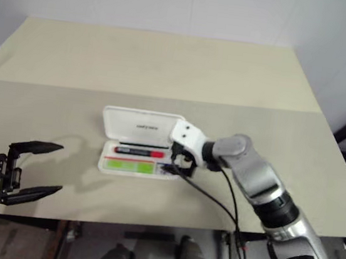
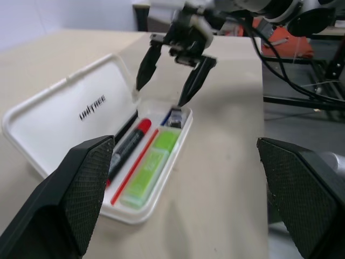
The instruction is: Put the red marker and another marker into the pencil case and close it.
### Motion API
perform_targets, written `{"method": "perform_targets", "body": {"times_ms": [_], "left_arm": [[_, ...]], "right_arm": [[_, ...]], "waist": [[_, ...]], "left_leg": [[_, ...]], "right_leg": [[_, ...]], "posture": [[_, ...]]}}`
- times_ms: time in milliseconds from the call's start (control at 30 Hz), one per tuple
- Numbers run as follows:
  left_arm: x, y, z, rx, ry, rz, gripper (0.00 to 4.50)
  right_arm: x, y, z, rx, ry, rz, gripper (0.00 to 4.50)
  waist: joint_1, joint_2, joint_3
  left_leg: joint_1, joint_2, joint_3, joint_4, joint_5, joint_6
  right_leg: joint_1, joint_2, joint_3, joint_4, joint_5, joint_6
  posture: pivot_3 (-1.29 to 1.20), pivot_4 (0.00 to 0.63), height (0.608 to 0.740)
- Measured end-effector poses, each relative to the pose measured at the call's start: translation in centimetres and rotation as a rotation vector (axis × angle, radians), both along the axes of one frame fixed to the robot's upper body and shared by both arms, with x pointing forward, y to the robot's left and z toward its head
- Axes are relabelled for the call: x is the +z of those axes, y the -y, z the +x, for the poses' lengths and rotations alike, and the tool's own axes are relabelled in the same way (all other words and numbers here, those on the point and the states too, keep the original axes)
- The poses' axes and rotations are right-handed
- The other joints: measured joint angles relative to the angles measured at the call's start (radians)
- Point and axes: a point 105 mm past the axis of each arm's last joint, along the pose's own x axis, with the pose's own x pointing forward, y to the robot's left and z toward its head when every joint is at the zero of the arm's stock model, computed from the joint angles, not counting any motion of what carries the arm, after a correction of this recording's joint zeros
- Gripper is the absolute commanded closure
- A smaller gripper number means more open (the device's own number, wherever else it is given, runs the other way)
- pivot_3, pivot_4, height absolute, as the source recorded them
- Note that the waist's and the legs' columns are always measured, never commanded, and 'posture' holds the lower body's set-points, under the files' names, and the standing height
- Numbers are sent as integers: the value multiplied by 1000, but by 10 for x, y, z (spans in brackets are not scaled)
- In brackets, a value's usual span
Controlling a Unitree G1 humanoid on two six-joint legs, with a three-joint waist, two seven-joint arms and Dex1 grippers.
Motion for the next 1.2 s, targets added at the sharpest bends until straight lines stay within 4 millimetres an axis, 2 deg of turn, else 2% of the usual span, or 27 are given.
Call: {"method": "perform_targets", "body": {"times_ms": [133,267,400,467,700,800,833,933,1133,1167,1200], "left_arm": [[10,-2,9,54,60,-41,0],[19,-10,24,124,111,-61,0],[16,-22,40,221,85,-52,0],[16,-25,48,235,86,-43,0],[35,-26,77,224,159,-95,0],[34,-34,101,285,107,-104,956],[33,-37,109,302,83,-109,1172],[29,-46,126,343,25,-130,2296],[31,-48,155,352,-12,-152,4274],[29,-46,160,345,-26,-154,4473],[28,-45,163,344,-41,-156,4473]], "right_arm": [[7,14,-9,-2,-16,32,32],[13,20,-13,-10,-23,88,32],[14,25,-15,-17,-14,116,32],[14,29,-15,-32,-11,122,32],[26,33,-7,-92,91,206,32],[31,43,-6,-143,156,309,0],[27,51,-8,-163,165,327,0],[12,64,-15,-190,163,346,0],[13,69,-28,-137,231,360,0],[15,70,-28,-138,244,364,0],[16,70,-29,-135,252,368,0]], "waist": [[2,0,0],[-1,0,0],[-3,0,0],[-2,0,0],[6,-1,0],[14,-1,-1],[21,-1,-1],[24,-1,-1],[19,-1,-1],[20,-1,-1],[20,-1,-1]], "left_leg": [[1,0,0,1,0,0],[1,0,0,1,0,0],[2,0,0,1,0,0],[1,0,0,1,0,0],[0,0,0,1,0,0],[0,-1,0,1,0,0],[0,-1,0,1,0,0],[0,-1,3,1,0,0],[2,-2,3,3,0,0],[2,-2,3,3,0,0],[2,-1,3,3,1,0]], "right_leg": [[0,0,0,0,0,0],[0,1,1,0,0,0],[0,1,1,1,0,0],[0,1,1,1,0,0],[0,0,0,2,0,1],[0,1,0,1,1,1],[0,1,0,1,1,1],[0,0,-1,1,1,2],[1,0,0,2,2,3],[1,0,0,3,2,3],[1,0,0,3,2,3]], "posture": [[0,150,740],[0,150,740],[0,150,740],[0,150,740],[0,150,740],[0,150,740],[0,150,740],[0,150,740],[0,150,740],[0,150,740],[0,150,740]]}}
